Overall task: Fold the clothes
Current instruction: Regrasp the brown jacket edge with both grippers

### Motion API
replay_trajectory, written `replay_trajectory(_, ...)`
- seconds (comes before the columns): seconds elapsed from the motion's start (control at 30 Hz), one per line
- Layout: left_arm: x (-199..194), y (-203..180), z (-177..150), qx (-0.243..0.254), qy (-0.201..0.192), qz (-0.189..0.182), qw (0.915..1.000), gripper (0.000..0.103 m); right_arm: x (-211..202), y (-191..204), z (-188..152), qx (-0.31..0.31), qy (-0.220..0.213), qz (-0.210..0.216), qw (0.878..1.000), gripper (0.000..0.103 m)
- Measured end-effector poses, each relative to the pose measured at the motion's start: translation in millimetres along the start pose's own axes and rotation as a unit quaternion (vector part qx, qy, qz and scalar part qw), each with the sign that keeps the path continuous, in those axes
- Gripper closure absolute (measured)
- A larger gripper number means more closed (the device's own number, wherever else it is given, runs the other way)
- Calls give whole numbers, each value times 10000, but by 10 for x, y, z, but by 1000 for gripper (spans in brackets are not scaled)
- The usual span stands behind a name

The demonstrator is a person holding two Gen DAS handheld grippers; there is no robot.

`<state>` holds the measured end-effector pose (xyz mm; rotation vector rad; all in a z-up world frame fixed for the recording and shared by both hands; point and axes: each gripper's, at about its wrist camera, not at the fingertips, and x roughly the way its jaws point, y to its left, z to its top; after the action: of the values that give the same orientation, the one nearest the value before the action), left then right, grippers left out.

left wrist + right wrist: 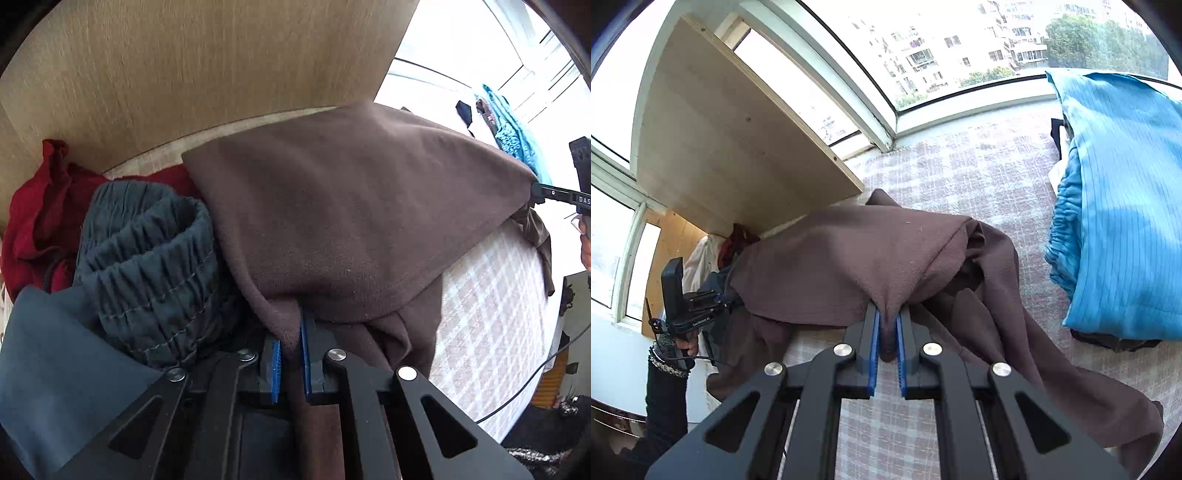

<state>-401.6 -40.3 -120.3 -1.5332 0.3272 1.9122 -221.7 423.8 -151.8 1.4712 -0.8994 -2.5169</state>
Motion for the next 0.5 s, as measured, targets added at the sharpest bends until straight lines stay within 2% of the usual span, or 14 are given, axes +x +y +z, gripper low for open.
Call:
replay_trajectory(0.13, -600, -143, 51, 189, -503, 88, 9985, 96, -440, 212, 134, 43, -369, 747, 9965, 96)
replay_trajectory(0.17, -787, -173, 59, 220, -636, 123, 9977, 96, -537, 279, 145, -28, -475, 790, 9957, 96)
replay_trajectory(0.23, -1154, -237, 76, 288, -896, 201, 9954, 96, -713, 435, 130, -247, -654, 664, 9953, 96)
replay_trajectory(0.37, -1750, -437, 39, 446, -1309, 321, 9899, 96, -1140, 640, -27, -513, -984, 710, 9913, 96)
replay_trajectory(0.43, -2009, -625, -53, 662, -1404, 342, 9873, 96, -1373, 660, -199, -543, -1109, 612, 9905, 96)
replay_trajectory(0.5, -2223, -819, -196, 826, -1409, 393, 9858, 96, -1604, 592, -526, -526, -1102, 535, 9911, 96)
